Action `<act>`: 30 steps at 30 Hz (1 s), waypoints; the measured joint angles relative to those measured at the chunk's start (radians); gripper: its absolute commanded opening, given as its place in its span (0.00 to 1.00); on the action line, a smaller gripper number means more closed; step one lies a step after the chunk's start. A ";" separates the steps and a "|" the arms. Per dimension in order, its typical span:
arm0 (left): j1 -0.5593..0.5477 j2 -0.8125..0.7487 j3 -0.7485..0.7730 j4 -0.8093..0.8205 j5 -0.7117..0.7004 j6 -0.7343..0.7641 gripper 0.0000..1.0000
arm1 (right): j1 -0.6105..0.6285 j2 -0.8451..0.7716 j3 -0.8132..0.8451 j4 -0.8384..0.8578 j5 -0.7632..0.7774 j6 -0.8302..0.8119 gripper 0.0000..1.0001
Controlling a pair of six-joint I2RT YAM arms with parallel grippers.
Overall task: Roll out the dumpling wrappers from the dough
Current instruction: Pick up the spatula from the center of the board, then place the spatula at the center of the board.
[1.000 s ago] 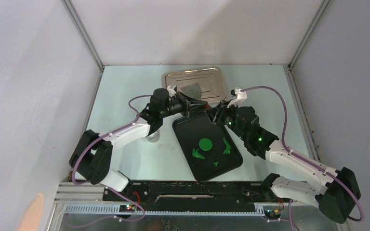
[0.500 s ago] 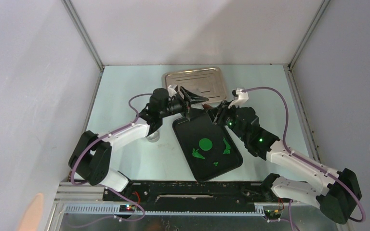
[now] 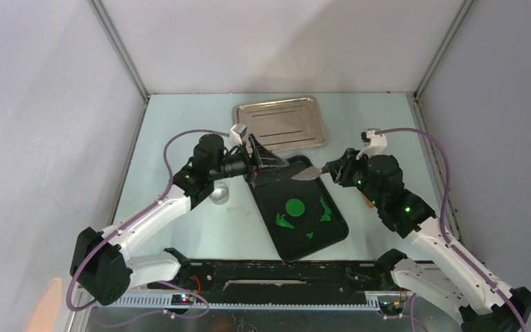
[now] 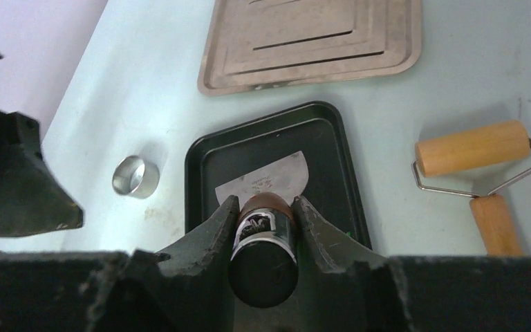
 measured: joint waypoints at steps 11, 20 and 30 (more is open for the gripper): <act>0.029 0.015 -0.039 -0.104 0.007 0.084 0.74 | -0.004 -0.027 0.003 -0.061 -0.100 -0.047 0.00; 0.125 -0.022 -0.076 -0.183 0.008 0.138 0.73 | -0.024 -0.094 -0.003 -0.076 -0.180 -0.129 0.00; 0.144 -0.017 -0.074 -0.209 0.014 0.167 0.73 | -0.420 -0.079 -0.023 0.006 -0.145 -0.203 0.00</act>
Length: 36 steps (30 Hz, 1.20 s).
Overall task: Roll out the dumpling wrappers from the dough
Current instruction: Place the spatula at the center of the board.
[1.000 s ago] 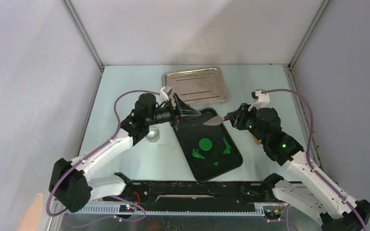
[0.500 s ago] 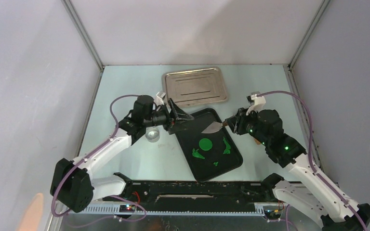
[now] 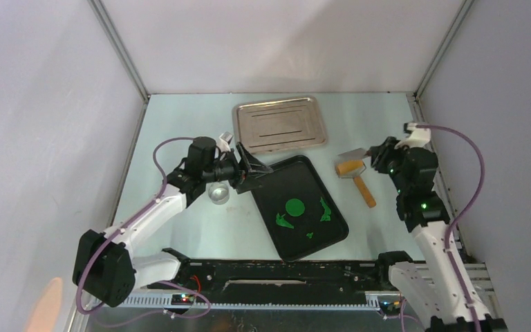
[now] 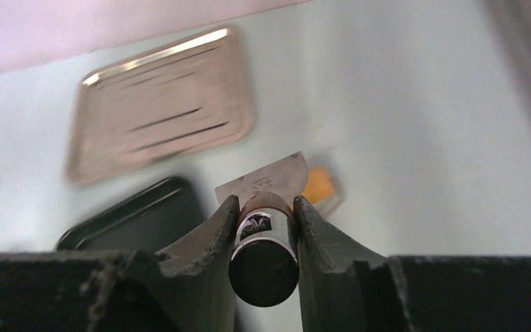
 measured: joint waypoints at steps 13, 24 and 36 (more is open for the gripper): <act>0.013 0.072 0.024 -0.009 0.014 0.017 0.73 | -0.311 0.474 -0.099 0.411 0.035 -0.037 0.00; 0.014 0.150 0.067 0.010 0.060 0.051 0.73 | -0.343 0.431 -0.167 0.397 0.015 -0.031 0.00; 0.014 0.172 0.068 0.024 0.097 0.080 0.73 | -0.367 0.449 -0.167 0.251 -0.037 0.053 0.20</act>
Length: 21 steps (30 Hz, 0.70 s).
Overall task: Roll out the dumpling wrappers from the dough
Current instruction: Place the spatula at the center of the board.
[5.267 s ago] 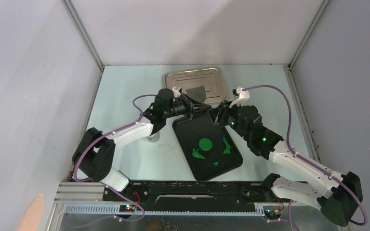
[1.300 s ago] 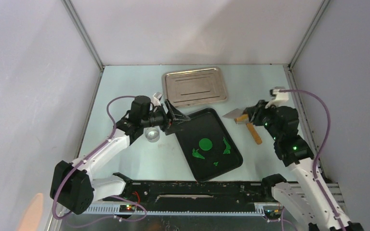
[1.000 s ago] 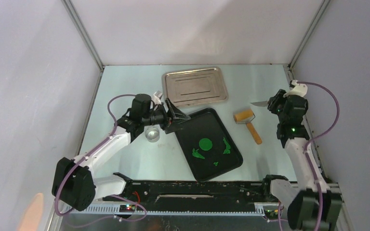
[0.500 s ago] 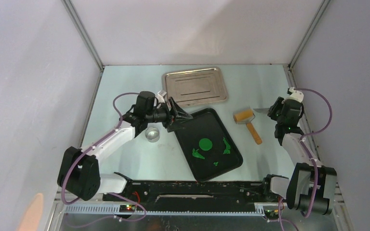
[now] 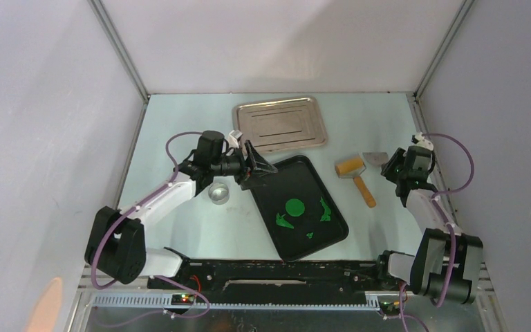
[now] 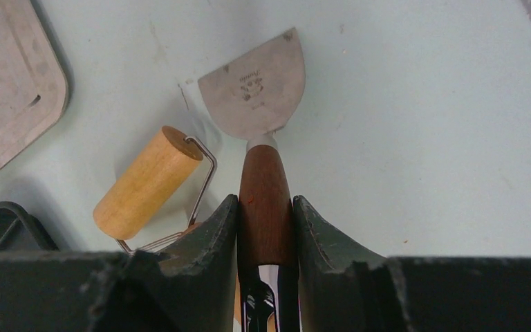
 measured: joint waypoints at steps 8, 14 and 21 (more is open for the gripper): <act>0.000 0.000 -0.024 0.013 0.002 0.007 0.73 | -0.012 0.212 0.112 -0.166 -0.119 -0.003 0.23; 0.000 0.001 -0.032 0.016 0.002 0.007 0.73 | -0.011 0.290 0.138 -0.251 -0.145 -0.021 0.36; 0.000 0.001 -0.033 0.016 0.002 0.007 0.73 | 0.016 0.312 0.164 -0.315 -0.080 -0.043 0.53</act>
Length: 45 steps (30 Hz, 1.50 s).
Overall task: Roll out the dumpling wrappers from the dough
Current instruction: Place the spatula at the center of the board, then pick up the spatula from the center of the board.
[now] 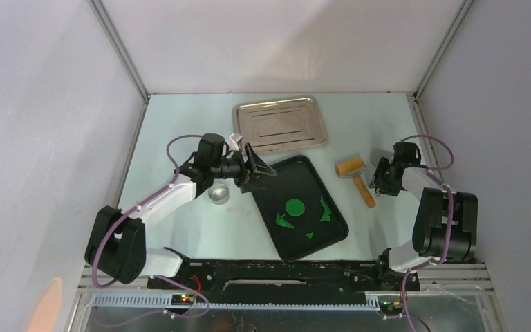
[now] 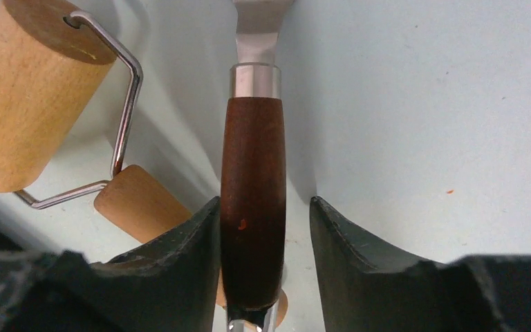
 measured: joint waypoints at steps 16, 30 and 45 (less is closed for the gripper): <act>0.000 0.010 0.000 0.008 0.010 0.000 0.73 | 0.084 0.110 0.205 -0.186 0.175 -0.054 0.49; 0.003 0.014 -0.017 0.026 0.019 0.000 0.73 | 0.108 0.225 0.360 -0.383 0.196 -0.109 0.50; 0.016 0.014 -0.042 0.049 0.023 0.000 0.73 | 0.125 0.273 0.364 -0.411 0.168 -0.104 0.34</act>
